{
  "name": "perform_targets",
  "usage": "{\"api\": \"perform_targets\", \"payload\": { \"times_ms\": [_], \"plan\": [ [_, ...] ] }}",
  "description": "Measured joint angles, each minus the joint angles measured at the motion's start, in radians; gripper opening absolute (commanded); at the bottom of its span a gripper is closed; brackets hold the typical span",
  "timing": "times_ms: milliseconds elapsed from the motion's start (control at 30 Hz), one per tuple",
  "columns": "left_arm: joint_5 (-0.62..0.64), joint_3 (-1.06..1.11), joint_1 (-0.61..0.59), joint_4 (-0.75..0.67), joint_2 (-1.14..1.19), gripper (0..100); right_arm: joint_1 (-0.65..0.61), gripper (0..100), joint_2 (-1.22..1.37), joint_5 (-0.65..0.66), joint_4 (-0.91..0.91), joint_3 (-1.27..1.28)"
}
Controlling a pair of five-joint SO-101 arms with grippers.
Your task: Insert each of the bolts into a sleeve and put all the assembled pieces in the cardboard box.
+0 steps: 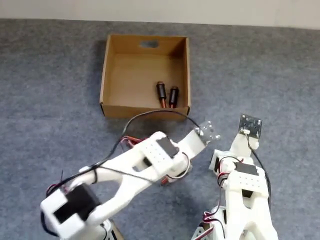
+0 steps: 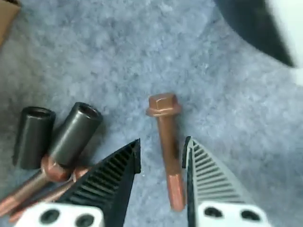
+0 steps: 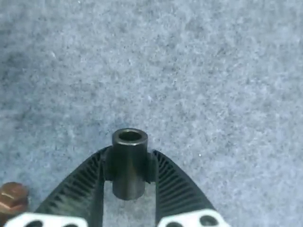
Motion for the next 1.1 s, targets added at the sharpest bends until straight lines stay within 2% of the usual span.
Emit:
{"api": "perform_targets", "payload": {
  "times_ms": [133,233,467,600,767,933,1033,1100],
  "plan": [
    [0.002,-0.048,-0.011,0.000,0.077,15,0.000,0.5,0.000,0.000,0.000,0.000],
    [0.002,-0.060,-0.009,0.000,0.091,1,0.000,0.5,0.000,0.000,0.000,0.000],
    [0.003,-0.051,-0.012,-0.002,0.087,1,0.000,0.5,0.000,0.000,0.000,0.000],
    [0.000,0.032,-0.049,0.035,-0.028,1,0.000,0.5,0.000,0.000,0.000,0.000],
    [0.003,0.186,-0.238,0.127,-0.331,1,0.000,0.5,0.000,-0.005,0.000,0.000],
    [-0.006,0.351,-0.546,0.180,-0.618,1,0.000,0.5,0.000,-0.005,0.000,0.000],
    [-0.075,0.420,-0.713,0.184,-0.689,1,0.000,0.5,0.000,-0.005,0.000,0.000],
    [-0.120,0.460,-0.760,0.184,-0.703,1,0.000,0.5,0.000,-0.005,-0.003,0.000]
  ]
}}
